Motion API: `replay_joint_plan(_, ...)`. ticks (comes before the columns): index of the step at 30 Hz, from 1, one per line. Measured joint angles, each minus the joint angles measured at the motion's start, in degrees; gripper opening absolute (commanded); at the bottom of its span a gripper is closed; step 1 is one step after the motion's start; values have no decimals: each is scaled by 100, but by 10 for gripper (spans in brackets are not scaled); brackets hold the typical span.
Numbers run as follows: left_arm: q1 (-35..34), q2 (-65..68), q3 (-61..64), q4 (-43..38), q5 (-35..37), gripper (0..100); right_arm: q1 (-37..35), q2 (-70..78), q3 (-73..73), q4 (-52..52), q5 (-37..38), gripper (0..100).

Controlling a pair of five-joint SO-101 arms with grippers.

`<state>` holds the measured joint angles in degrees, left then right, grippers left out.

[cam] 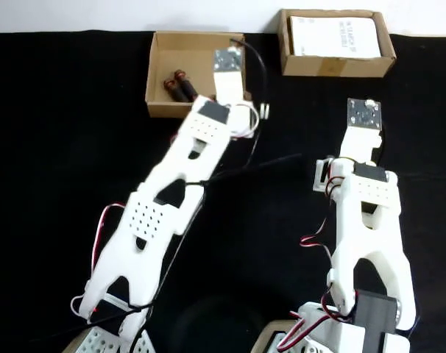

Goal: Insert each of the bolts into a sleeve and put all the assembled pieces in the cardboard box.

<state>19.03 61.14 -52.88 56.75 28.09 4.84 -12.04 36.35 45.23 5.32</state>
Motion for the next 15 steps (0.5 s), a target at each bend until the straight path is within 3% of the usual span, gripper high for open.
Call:
replay_joint_plan(6,-18,141,-369,281,0,139,0,0,0,0,0,11)
replay_joint_plan(10,-9,167,-747,1222,-53,139,0,0,0,0,0,11)
replay_joint_plan(15,105,193,-1292,2637,-985,85,0,0,0,0,0,11)
